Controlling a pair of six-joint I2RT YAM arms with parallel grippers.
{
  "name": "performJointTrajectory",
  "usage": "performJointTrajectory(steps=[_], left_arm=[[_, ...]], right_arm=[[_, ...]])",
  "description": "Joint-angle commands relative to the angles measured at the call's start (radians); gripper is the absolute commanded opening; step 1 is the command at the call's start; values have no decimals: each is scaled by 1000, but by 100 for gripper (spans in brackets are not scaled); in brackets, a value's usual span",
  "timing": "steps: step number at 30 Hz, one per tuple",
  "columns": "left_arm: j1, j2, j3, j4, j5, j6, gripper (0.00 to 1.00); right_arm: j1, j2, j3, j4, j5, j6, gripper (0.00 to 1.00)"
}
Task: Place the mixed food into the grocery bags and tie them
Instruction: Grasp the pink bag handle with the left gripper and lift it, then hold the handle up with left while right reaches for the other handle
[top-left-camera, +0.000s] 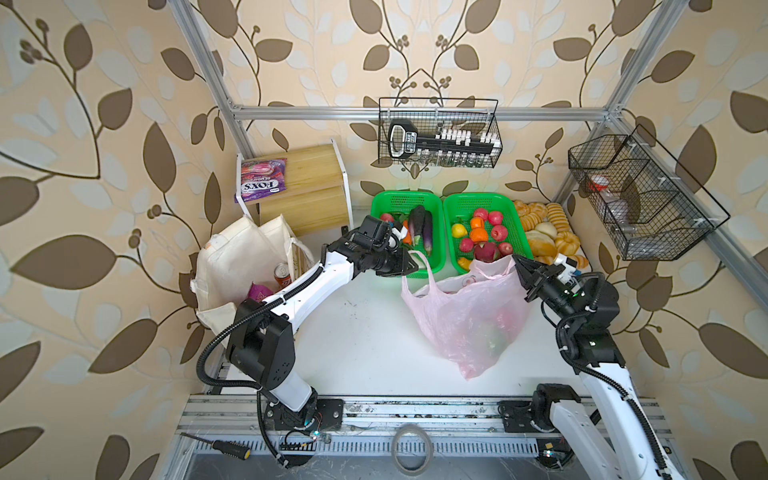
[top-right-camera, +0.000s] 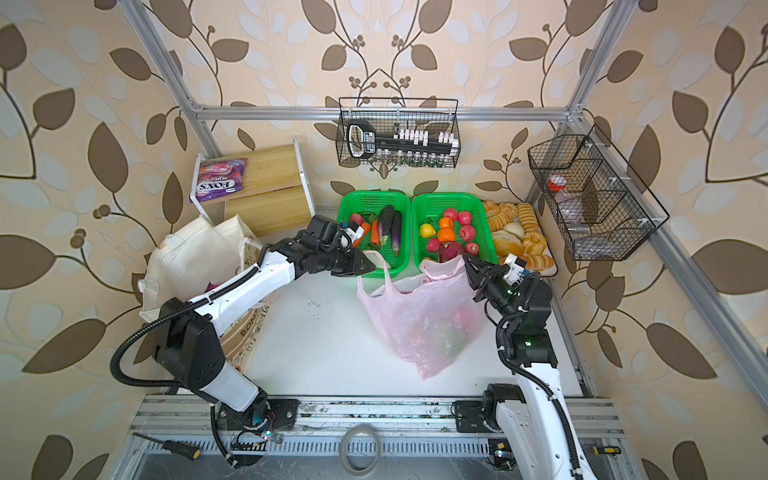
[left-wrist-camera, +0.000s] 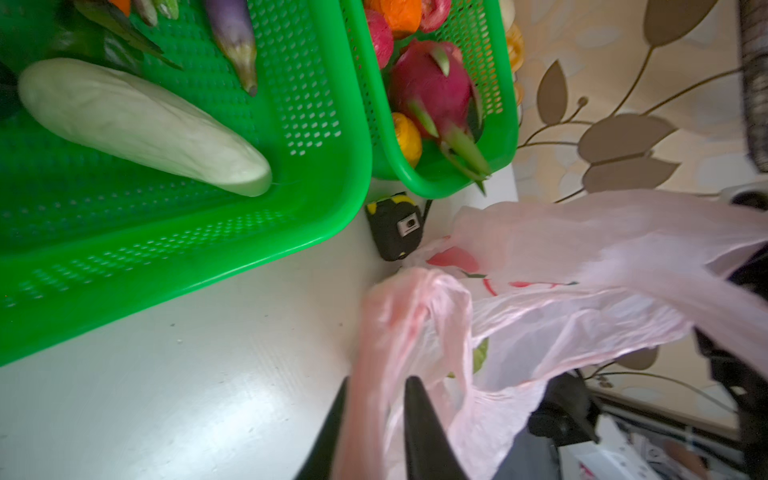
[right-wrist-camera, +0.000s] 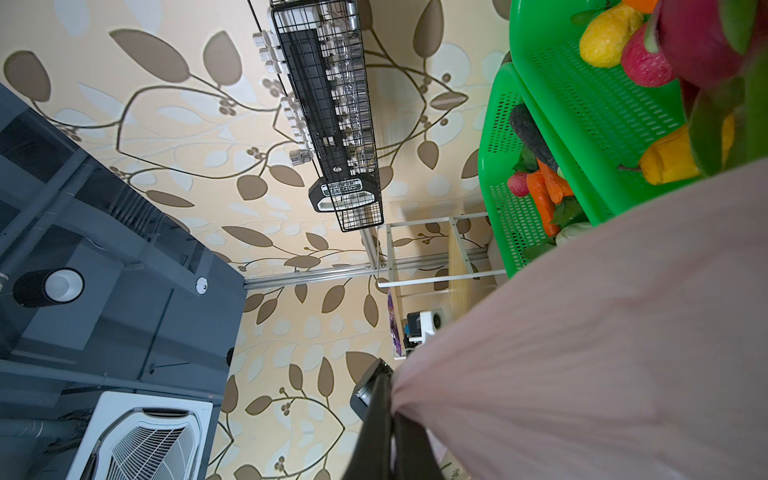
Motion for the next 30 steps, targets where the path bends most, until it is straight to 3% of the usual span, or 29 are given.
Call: performJointTrajectory(steps=[1,5,9,14,16,19,24,27,30], left_arm=[[8,-154,54,49,6,59,9],[6,-294,52,50,-92,111,5],[7,-365,111,-17,-105,195,4],[7,-407,115,-24,-52,327,5],[6,-414,108,-34,-73,373,5],[7,-422,103,-53,-77,427,5],[8,-445,78,-52,-102,471,5],[6,-458,68,-52,-124,473,4],[7,-464,65,-56,-128,484,4]], right_arm=[[7,-26,8,26,-4,73,0],[17,-72,19,-5,11,88,0],[65,-141,47,-98,54,64,2],[80,-178,94,-239,30,-159,46],[80,-152,135,-311,-24,-335,54],[80,-103,220,-435,-86,-617,59],[116,-64,366,-607,-19,-1119,61],[183,-59,385,-566,-72,-1365,62],[322,-55,396,-550,-29,-1593,65]])
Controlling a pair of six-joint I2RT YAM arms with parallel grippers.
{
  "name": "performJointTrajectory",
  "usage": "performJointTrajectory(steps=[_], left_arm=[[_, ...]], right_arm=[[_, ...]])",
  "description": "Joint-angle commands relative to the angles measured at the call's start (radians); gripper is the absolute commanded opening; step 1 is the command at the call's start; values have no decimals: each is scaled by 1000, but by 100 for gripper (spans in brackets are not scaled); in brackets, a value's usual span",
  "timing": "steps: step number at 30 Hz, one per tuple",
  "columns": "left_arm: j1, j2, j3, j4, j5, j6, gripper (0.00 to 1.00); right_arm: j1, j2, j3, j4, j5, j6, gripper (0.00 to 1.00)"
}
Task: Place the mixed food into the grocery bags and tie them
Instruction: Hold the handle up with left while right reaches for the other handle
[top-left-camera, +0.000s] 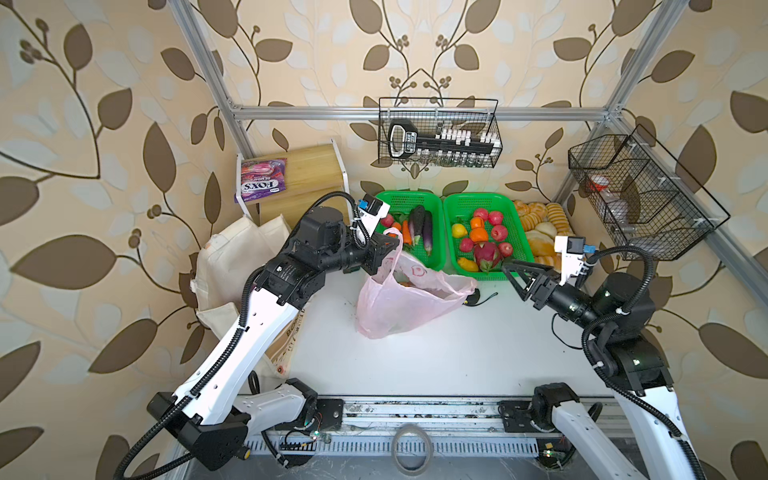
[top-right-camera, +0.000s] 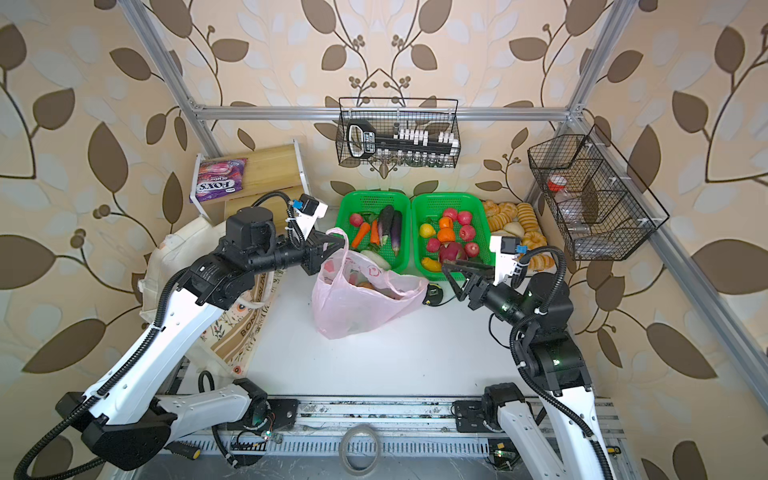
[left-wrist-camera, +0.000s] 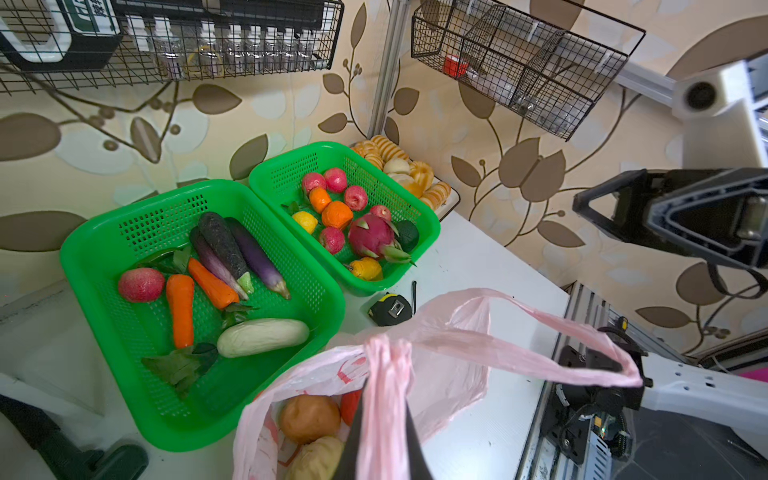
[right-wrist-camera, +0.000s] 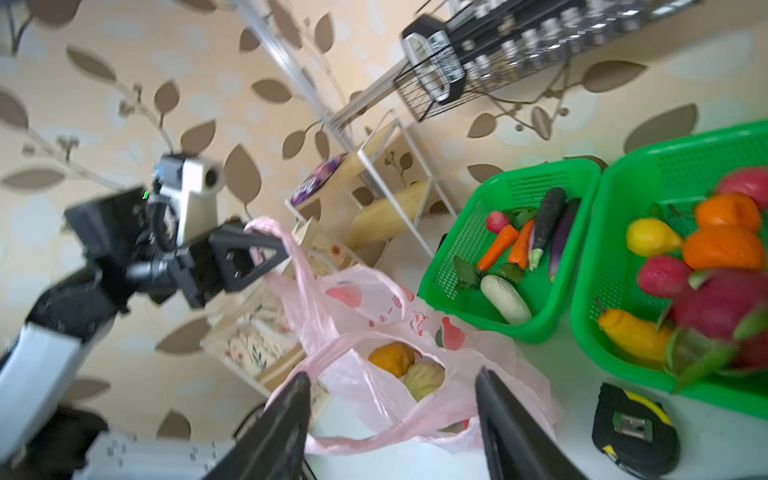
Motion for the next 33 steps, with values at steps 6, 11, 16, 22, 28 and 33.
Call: performJointTrajectory(steps=[6,11,16,22,28,33], left_arm=[[6,-38,-2,6,-28,44,4],[6,-41,-7,-3,-37,46,3],[7,-41,-2,-10,-44,49,3],[7,-49,-2,-8,-62,46,3],[8,-18,66,-80,-129,-6,4],[38,-1,95,-87,-184,-23,4]], right_arm=[[424,93,60,-109,225,-834,70],[550,157,56,-101,313,-992,74],[551,213,90,-155,363,-1032,60],[541,218,129,-166,374,-841,1],[528,193,193,-108,177,-380,0],[593,136,196,54,116,-83,0]])
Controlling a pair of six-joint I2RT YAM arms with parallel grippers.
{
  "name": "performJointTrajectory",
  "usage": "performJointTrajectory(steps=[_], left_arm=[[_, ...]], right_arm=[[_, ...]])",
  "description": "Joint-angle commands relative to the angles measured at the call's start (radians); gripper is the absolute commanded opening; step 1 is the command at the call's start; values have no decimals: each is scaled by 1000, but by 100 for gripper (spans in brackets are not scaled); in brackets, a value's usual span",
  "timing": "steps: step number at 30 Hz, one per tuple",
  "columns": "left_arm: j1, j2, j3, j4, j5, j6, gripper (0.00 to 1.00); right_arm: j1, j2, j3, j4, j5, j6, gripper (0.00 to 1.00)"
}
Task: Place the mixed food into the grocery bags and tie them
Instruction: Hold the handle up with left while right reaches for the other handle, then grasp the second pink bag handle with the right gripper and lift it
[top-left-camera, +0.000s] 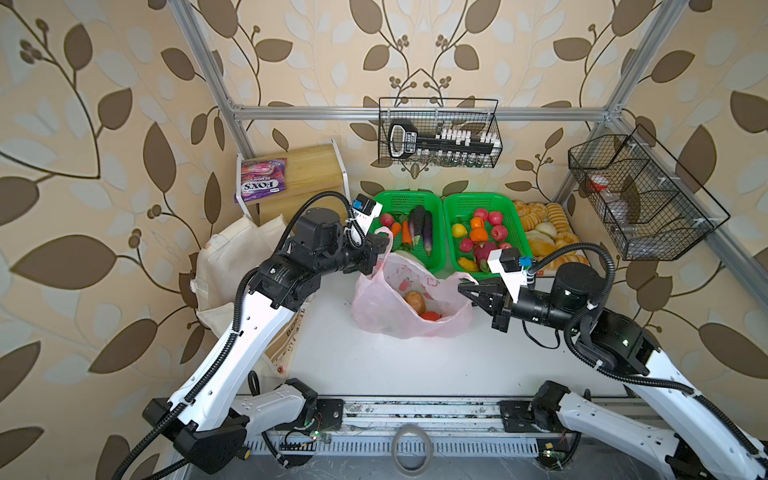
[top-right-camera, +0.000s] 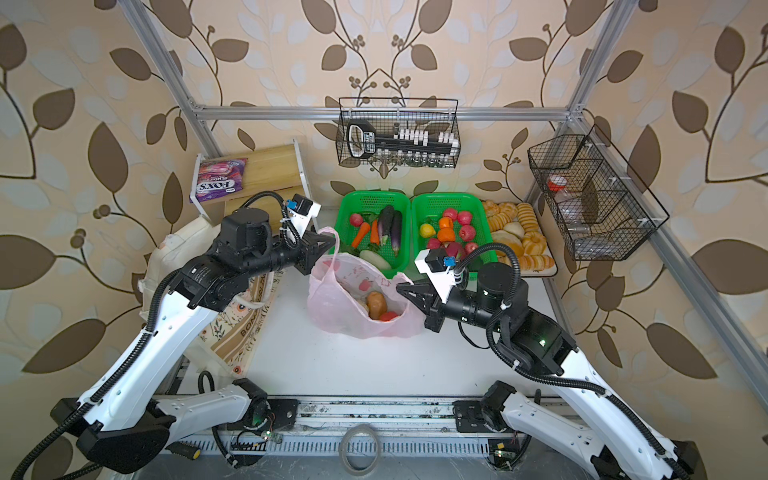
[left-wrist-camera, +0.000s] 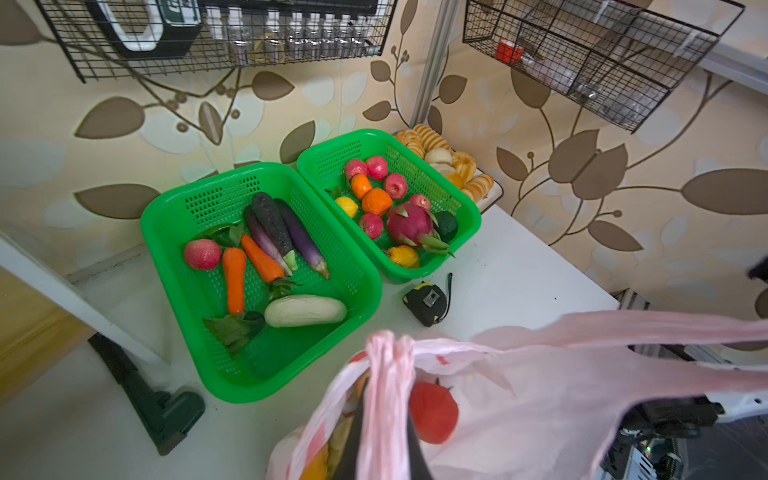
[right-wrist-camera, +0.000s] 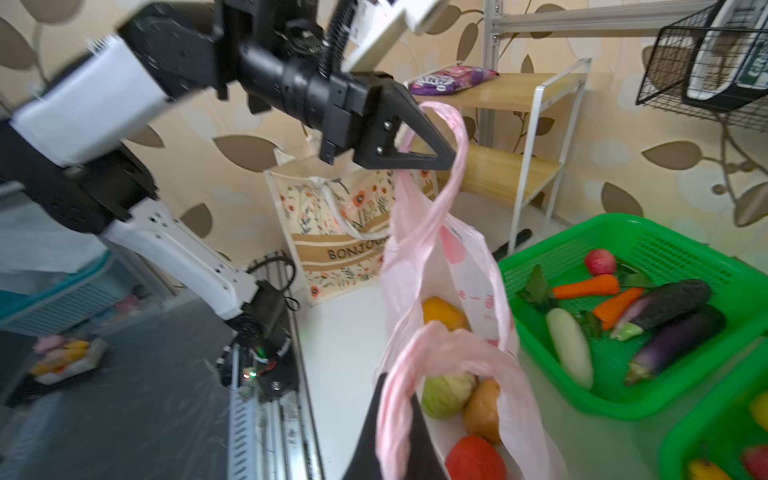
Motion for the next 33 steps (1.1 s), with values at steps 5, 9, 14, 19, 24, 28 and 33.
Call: performJointTrajectory(steps=[5,9,14,19,24,28,33], left_arm=[[48,66,85,16,-18,-55,18],[48,98,99,1,13,-74,74],[48,12,35,59,-58,-91,94],[47,-45,-10,162,140,-122,91],[-30,20,-44,272,508,-153,85],[-160,83,0,229,451,-121,87],[-186,136,12,421,471,-370,81]], right_arm=[[34,-45,-14,129,86,303,0],[31,-41,-114,123,395,358,0],[26,-55,-173,222,371,369,0],[23,-52,-158,198,343,319,0],[17,-77,-157,221,319,281,0],[17,-86,-161,237,263,212,1],[24,-79,-184,219,233,93,2]])
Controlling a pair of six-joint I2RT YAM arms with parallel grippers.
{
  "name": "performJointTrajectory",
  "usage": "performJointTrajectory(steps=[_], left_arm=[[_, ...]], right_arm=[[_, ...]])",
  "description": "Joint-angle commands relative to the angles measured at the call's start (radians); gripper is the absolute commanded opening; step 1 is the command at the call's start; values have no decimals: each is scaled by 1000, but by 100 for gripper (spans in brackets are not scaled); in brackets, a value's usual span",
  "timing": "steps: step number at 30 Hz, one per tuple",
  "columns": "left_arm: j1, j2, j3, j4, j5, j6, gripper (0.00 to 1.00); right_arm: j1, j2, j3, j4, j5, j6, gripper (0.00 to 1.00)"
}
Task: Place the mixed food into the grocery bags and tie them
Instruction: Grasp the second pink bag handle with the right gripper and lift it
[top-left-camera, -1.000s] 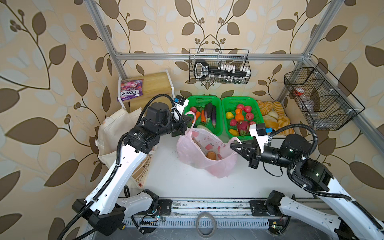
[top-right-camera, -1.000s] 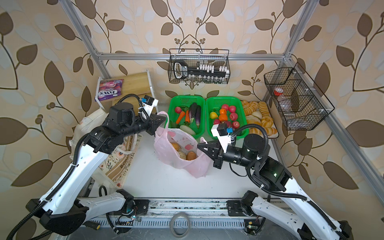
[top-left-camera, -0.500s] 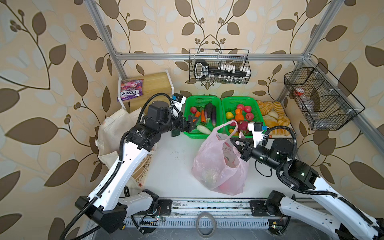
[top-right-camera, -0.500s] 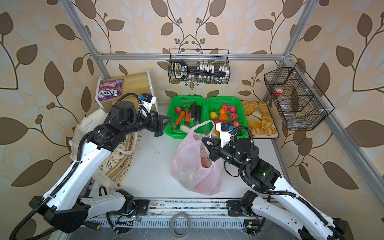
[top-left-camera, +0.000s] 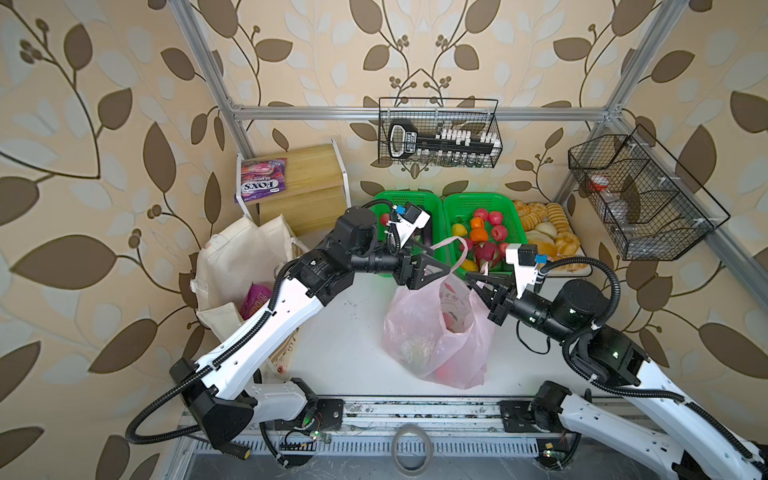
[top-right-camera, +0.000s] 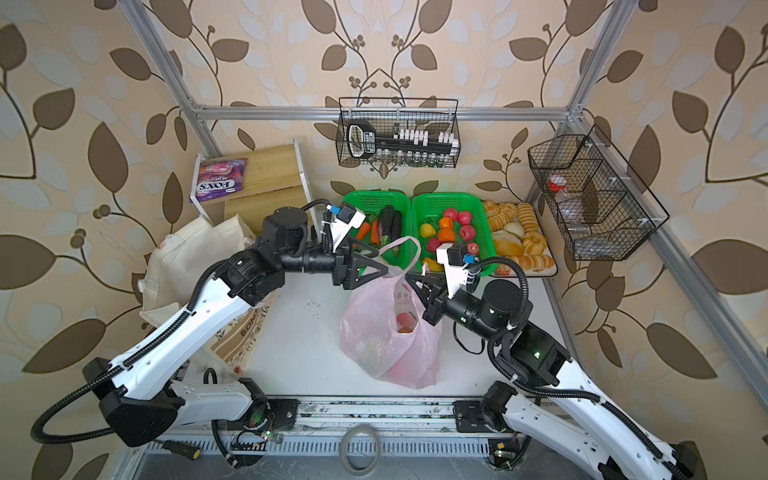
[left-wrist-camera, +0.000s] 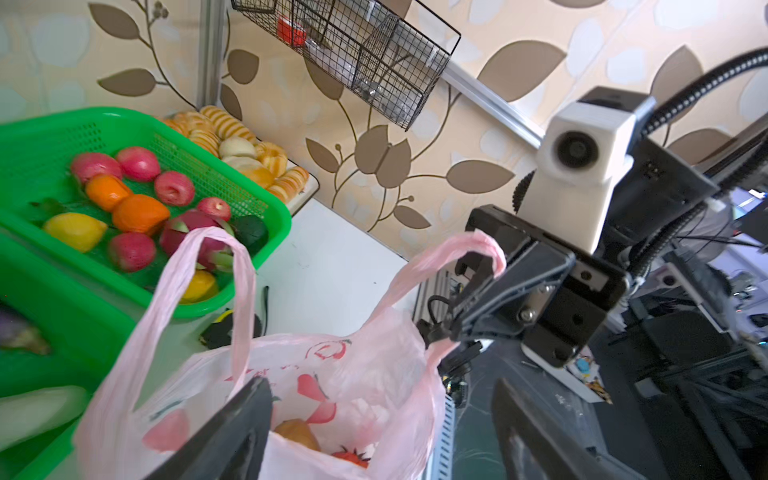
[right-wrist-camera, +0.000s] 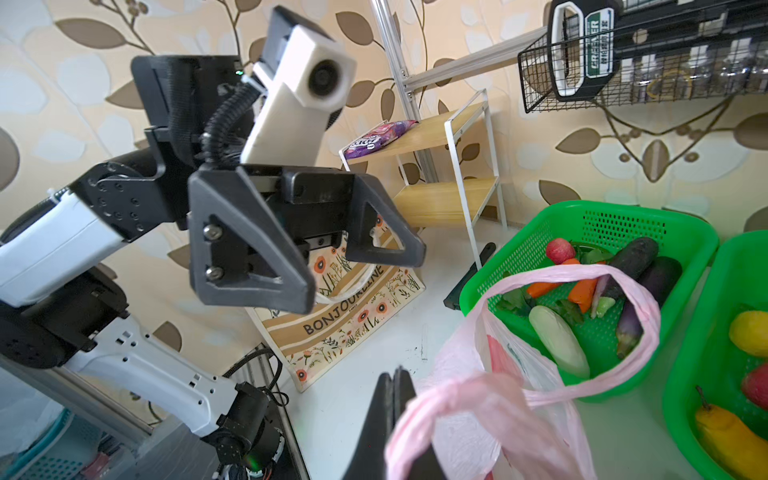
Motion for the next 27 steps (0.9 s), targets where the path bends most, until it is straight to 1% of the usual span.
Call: performJointTrajectory(steps=[1,6,9,12,16,20,23,27], left_arm=[[-11,16,49,135,62,-137,80],[-84,84,127,31,95,-140,77],[-122,104,148,15,86,-159,75],[-144,114,170,-2,93,-153,73],[-151,119,183,-36,88,-137,68],[-158,136,205,-81,85,-125,60],[-162,145,217,-100,77,-112,56],[-165,154,228,-110,78,-106,47]], right_arm=[[6,5,-13,10,-35,-124,2],[20,33,-15,10,-47,-199,2],[32,46,-13,12,-62,-232,2],[39,56,-14,15,-49,-244,3],[43,59,-13,15,-42,-253,3],[46,56,-14,14,-41,-260,3],[49,60,-14,12,-41,-262,3],[50,61,-14,12,-30,-262,3]])
